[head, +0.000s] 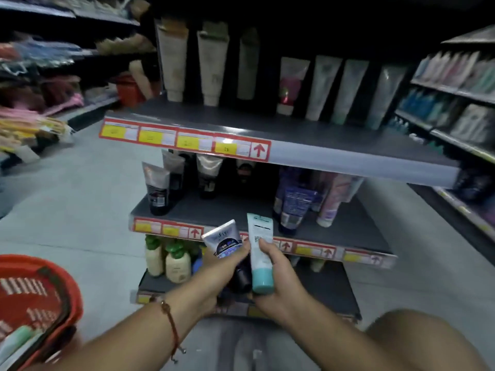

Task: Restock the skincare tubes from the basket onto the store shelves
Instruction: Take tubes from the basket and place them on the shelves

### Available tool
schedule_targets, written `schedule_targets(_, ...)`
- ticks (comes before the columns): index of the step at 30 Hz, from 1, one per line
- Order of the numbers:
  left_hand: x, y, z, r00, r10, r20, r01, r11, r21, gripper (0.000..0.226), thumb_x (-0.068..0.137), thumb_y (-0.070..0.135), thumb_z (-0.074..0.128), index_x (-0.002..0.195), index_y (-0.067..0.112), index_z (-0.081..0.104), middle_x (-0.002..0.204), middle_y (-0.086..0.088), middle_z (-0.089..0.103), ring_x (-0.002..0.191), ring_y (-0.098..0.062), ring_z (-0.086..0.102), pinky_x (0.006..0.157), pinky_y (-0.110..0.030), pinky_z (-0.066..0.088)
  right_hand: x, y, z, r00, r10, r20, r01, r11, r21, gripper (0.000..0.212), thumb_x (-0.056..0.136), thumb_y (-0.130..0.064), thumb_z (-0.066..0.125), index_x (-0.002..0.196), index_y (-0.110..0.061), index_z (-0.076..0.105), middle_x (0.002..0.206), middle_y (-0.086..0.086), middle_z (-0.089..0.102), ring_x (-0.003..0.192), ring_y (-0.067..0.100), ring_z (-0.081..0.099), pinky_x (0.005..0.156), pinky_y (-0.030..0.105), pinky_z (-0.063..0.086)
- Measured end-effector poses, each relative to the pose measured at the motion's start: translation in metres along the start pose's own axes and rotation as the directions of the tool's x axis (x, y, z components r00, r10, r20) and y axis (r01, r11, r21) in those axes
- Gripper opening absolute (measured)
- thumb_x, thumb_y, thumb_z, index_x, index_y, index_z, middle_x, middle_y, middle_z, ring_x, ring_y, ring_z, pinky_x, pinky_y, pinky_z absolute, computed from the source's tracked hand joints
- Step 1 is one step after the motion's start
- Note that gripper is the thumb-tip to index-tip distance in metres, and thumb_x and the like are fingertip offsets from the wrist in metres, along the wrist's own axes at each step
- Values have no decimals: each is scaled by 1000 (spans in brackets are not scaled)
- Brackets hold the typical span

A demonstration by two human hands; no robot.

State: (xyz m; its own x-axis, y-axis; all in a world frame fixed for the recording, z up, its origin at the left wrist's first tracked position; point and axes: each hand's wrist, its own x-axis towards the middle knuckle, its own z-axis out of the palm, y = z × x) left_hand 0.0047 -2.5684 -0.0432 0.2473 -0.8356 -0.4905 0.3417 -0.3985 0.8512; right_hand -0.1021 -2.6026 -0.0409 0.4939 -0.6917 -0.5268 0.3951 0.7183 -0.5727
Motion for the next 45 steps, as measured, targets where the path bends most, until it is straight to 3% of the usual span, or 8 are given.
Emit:
schedule_targets(4,-11,-1,10,990,-94,109,97,995,-28,37,78,47,75,101,19,65,82,-6,78,84,-28,72,61,-37,57,-11,-13,-20,997,-29,67,36,993,-113,42,84,-30,63,120,-8,66,114,22,69,107,36,67,104,53,43)
schedule_targets(11,-1,5,25,997,20,79,-26,997,71,31,81,30,76,109,18,70,96,-11,77,91,-32,73,74,-47,61,-36,-42,-58,974,-196,114,227,830,-510,30,86,-29,63,112,-14,70,95,4,75,82,14,72,67,26,55)
schedule_targets(14,0,11,46,991,96,89,-106,987,120,34,76,28,80,106,19,68,92,-9,77,91,-31,73,86,-55,57,-59,-71,-69,941,-309,134,325,725,-607,22,87,-22,67,107,-14,70,97,0,76,88,12,72,72,21,53)
schedule_targets(21,-24,39,115,889,307,339,-361,926,110,74,46,48,84,115,31,63,108,0,74,98,-19,72,89,-43,56,-112,-120,-77,779,-610,144,550,555,-624,30,76,-14,80,103,-12,69,100,1,76,93,14,72,78,24,55)
schedule_targets(29,-44,128,158,731,573,370,-660,732,169,35,77,41,78,108,37,63,96,11,74,91,-11,71,79,-32,59,-156,-254,-33,562,-762,320,668,191,-719,32,84,-10,72,114,-14,64,108,-2,74,98,10,70,80,23,56)
schedule_targets(34,-36,162,144,711,630,312,-703,651,287,35,79,44,75,111,42,60,92,9,70,82,-15,70,64,-38,63,-95,-367,-25,468,-839,277,579,55,-813,31,88,-16,70,118,-11,60,112,4,70,101,18,68,96,42,53)
schedule_targets(39,-13,152,120,754,585,299,-656,692,300,25,77,46,75,99,47,62,84,13,72,79,-15,72,66,-44,63,-14,-415,-47,490,-854,177,310,-19,-951,34,87,-23,63,117,-8,57,104,6,65,95,23,62,81,34,49)
schedule_targets(45,-3,150,98,744,588,318,-668,643,374,40,74,50,74,109,55,54,91,34,66,78,6,68,60,-16,54,18,-418,-52,462,-879,122,324,39,-945,36,98,-14,53,130,-3,41,110,7,52,99,20,51,77,28,40)
